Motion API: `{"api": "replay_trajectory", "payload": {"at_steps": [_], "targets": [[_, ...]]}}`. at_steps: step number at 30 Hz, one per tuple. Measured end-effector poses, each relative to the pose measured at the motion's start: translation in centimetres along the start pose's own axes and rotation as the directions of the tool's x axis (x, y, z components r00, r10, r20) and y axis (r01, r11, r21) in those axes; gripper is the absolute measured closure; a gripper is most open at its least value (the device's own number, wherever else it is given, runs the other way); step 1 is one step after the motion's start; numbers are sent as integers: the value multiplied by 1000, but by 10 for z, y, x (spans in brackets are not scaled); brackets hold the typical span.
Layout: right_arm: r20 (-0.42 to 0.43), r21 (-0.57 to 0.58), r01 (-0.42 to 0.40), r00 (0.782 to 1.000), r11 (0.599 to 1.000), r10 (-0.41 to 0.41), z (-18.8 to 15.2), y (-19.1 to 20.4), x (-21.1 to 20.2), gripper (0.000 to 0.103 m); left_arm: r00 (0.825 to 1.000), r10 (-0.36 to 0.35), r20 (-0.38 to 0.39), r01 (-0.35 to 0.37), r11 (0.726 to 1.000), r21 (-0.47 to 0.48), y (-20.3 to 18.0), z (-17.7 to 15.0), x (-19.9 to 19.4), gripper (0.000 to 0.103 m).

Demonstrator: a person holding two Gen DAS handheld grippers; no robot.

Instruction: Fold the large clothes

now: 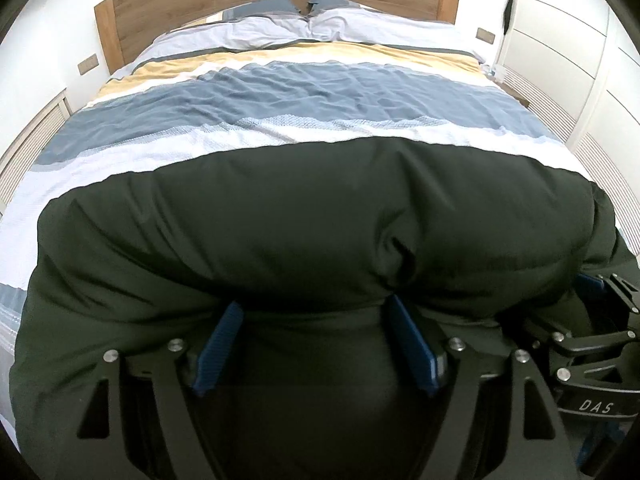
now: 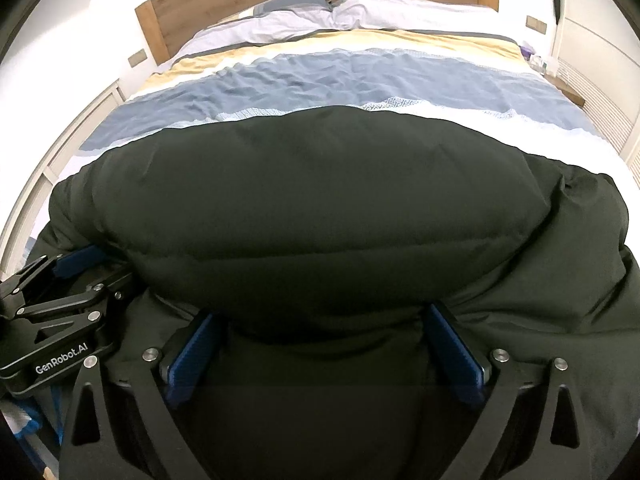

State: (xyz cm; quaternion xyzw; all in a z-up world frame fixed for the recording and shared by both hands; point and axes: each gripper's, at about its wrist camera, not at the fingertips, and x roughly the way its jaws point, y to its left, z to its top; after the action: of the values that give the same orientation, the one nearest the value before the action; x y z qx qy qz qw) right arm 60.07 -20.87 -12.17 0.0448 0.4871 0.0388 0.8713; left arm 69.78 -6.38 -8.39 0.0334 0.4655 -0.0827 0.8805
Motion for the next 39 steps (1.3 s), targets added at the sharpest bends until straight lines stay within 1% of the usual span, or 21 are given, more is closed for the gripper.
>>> {"api": "replay_trajectory", "payload": {"at_steps": [8,27,30,33,36,39], "targets": [[3,-7,11,1000,1000,-11,1,1,10,3,1000,1,7,-1,1000,1,0,-2,5,27],[22,-19,28,999,999,-27,-5,5,11,3,1000,12,22,-12,1000,-5,-3,-11,4,27],[16,-17,28,999,999,-28,-4,4,8,3,1000,-1,9,1,1000,-14,1,-11,3,26],[11,5,22,1000,1000,-22,-2,-7,2,3,1000,-24,-15,24,999,-24,7,-9,2,25],[-3,35,9,1000,999,-9,0,-20,-4,3,999,-22,-28,22,1000,-12,5,-11,-1,24],[-9,15,25,1000,1000,-25,-1,-22,-12,3,999,-31,-44,31,999,-13,7,-14,-8,24]]}}
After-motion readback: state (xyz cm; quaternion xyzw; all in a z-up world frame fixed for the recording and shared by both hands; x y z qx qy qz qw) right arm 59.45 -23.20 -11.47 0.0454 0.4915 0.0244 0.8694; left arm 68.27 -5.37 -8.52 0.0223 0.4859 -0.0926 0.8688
